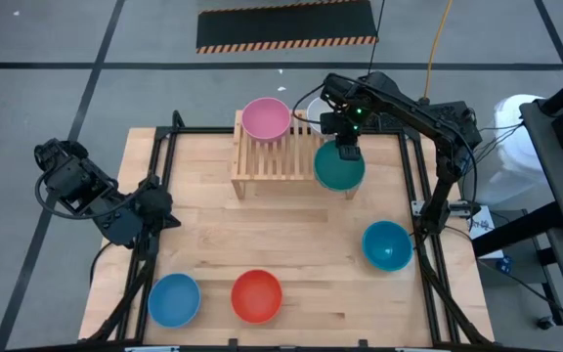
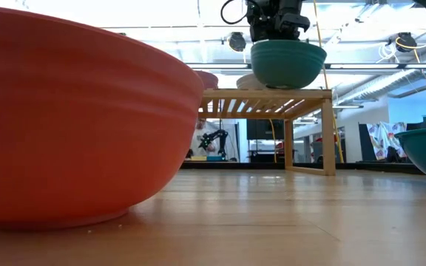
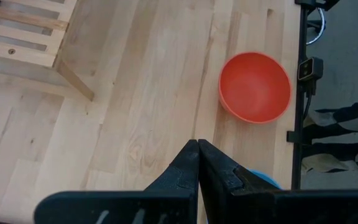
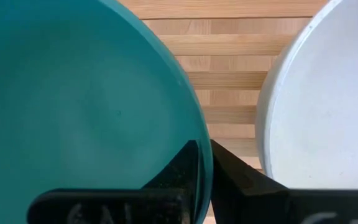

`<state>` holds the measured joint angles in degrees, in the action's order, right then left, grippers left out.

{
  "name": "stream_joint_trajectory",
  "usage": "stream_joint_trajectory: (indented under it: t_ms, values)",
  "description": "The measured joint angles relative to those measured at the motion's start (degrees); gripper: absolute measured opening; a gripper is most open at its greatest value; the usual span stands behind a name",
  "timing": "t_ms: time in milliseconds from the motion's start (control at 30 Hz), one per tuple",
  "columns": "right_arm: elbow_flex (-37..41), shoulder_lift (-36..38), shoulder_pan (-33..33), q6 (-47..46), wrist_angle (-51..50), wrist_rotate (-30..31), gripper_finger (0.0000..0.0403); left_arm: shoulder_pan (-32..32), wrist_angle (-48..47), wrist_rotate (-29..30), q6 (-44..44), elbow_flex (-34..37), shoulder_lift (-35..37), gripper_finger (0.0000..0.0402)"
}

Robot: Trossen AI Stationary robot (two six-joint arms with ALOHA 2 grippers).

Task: Place and stack bowls onto a shelf
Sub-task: Put the green bowl on the shelf

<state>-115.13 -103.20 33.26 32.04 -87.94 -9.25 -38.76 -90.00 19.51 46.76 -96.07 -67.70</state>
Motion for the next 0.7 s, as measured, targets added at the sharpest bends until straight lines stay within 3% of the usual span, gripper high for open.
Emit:
stream_joint_trajectory:
  t_ms: [700]
  values:
    - [0.0,0.0,0.0,-1.38,0.28,-0.03,0.0025,0.0,0.0,-0.17,-0.02,0.0,0.0,0.0008]
